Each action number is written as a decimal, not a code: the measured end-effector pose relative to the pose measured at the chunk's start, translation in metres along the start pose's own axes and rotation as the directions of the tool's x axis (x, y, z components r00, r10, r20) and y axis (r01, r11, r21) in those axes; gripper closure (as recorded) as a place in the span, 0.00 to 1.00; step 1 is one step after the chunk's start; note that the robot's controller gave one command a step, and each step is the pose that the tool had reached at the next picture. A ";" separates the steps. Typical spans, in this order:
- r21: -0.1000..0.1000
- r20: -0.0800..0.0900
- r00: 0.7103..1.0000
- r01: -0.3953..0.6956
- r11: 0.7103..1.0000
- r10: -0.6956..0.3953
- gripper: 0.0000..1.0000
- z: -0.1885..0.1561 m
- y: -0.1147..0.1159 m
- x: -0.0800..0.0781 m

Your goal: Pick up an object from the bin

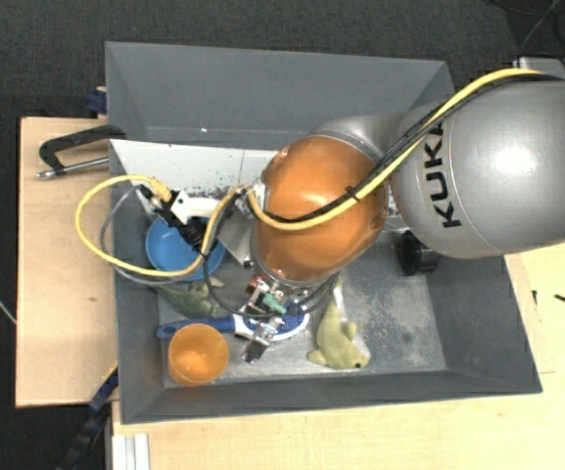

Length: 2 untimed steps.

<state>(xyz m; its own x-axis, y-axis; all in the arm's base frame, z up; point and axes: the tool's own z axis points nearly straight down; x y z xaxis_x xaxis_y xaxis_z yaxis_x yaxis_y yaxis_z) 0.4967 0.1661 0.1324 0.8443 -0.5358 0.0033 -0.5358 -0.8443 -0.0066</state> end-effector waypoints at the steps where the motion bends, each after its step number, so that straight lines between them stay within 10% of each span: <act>1: 0.020 -0.018 0.983 -0.181 0.983 0.181 0.00 0.050 0.022 0.024; 2: 0.018 -0.028 0.982 -0.186 0.982 0.187 1.00 0.048 0.024 0.030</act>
Offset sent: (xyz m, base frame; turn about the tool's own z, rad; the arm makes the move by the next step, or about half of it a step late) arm -0.0024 -0.0349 -0.0624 0.1833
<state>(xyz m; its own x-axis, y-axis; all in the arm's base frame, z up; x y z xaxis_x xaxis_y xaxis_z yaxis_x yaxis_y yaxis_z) 0.5093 0.1299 0.0840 0.7291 -0.6838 0.0298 -0.6833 -0.7297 -0.0254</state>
